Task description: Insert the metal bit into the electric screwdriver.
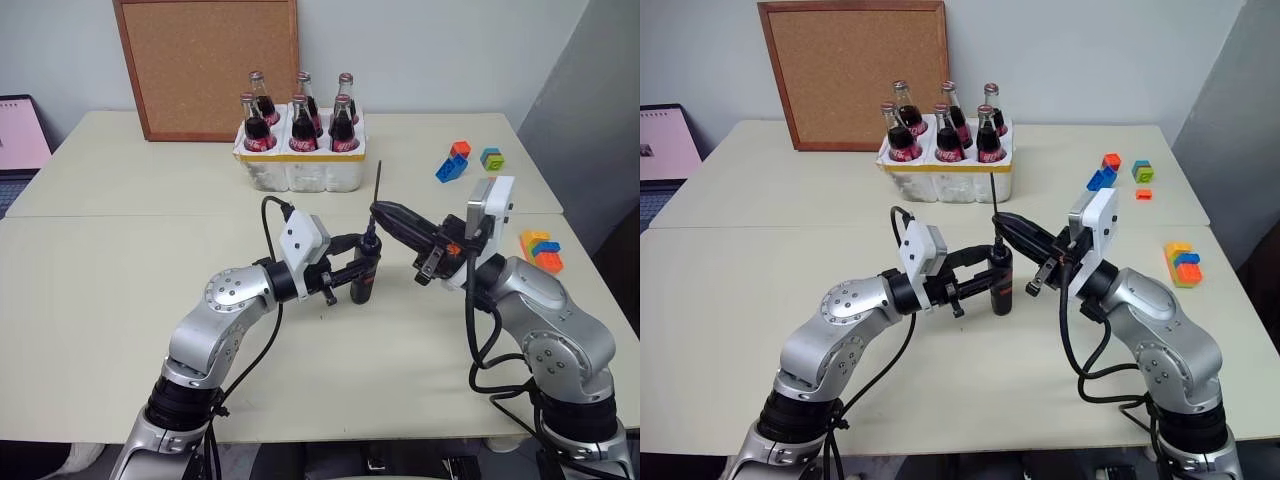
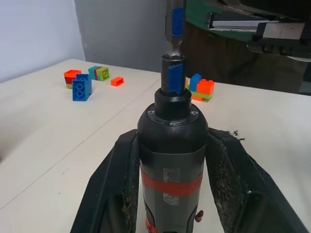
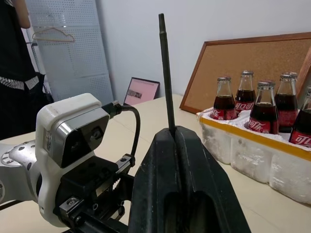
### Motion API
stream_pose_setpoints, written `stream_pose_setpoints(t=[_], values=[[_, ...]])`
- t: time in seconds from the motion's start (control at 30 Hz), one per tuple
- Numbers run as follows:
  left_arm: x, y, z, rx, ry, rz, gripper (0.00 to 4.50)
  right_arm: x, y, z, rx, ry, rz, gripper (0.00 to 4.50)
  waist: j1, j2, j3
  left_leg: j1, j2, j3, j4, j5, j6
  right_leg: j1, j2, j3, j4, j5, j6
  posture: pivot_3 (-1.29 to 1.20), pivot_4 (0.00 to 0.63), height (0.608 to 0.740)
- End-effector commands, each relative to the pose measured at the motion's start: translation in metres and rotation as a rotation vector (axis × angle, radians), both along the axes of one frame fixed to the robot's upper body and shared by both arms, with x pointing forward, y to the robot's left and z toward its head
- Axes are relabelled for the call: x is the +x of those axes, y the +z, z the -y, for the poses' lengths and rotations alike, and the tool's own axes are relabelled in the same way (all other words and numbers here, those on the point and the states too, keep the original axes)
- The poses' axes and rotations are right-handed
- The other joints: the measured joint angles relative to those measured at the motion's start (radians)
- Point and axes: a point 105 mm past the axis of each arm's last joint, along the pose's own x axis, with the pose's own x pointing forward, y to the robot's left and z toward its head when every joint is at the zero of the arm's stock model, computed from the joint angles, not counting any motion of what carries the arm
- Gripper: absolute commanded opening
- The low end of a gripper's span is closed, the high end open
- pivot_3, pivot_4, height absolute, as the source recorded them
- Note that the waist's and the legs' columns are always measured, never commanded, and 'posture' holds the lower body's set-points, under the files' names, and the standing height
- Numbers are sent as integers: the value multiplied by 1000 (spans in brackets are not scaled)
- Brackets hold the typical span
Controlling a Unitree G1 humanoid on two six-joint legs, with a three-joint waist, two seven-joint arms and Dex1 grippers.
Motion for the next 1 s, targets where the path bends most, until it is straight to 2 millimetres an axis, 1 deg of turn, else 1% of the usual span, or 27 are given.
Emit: stream_pose_setpoints(t=[0.03, 0.1, 0.27, 0.43, 0.6, 0.67, 0.7, 0.83, 0.97, 1.0], values=[[-1, 1, 0, 17, 11, 24, 1598, -10, -11, -10, -53, 55, -50, 0, 0, 0, 0, 0, 0, 0, 0, 0, 0, 0, 0, 0, 0, 0, 0, 0, 150, 740], [-1, 1, 1, 16, 11, 25, 1598, -10, -16, -9, -66, 52, -71, 0, 0, 0, 0, 0, 0, 0, 0, 0, 0, 0, 0, 0, 0, 0, 0, 0, 150, 740], [0, 1, 1, 14, 12, 23, 1598, -8, -21, -7, -97, 34, -76, 0, 1, 0, -1, 1, 0, 0, 0, 0, 0, 1, 0, 0, 0, 0, 0, 0, 150, 740], [0, 1, 2, 16, 8, 24, 1598, -11, -22, -9, -129, 48, -66, 0, 1, 0, -2, 1, 0, 0, 0, 0, 0, 1, 0, 0, 0, 0, 0, 0, 150, 740], [0, 1, 3, 16, 6, 26, 1598, -13, -21, -10, -120, 65, -80, 0, 1, 0, -2, 1, 0, 0, 0, 0, 0, 1, 0, 0, -1, 0, 0, 0, 150, 740], [0, 1, 3, 16, 6, 26, 1598, -13, -21, -9, -118, 61, -84, 402, 1, 0, -2, 1, 0, 0, 0, 0, 0, 1, 0, 0, -1, 0, 0, 0, 150, 740], [0, 1, 3, 16, 6, 26, 1598, -13, -20, -8, -111, 62, -85, 452, 1, 0, -2, 1, 0, 0, 0, 0, 0, 1, 0, 0, -1, 0, 0, 0, 150, 740], [0, 1, 3, 15, 6, 27, 1598, -15, -16, -7, -101, 73, -84, 1353, 1, 0, -1, 1, 0, 0, 0, 0, 0, 1, 0, 0, -1, 0, 0, 0, 150, 740], [0, 1, 3, 13, 7, 28, 1598, -18, -5, -3, -61, 92, -75, 2332, 1, 0, -1, 1, 0, 0, 0, 0, 0, 1, 0, 0, -1, 0, 0, 0, 150, 740], [0, 1, 3, 14, 8, 28, 1598, -18, -4, -2, -58, 94, -74, 2475, 1, 0, -1, 0, 0, 0, 0, 0, 0, 1, 0, 0, -1, 0, 0, 0, 150, 740]])
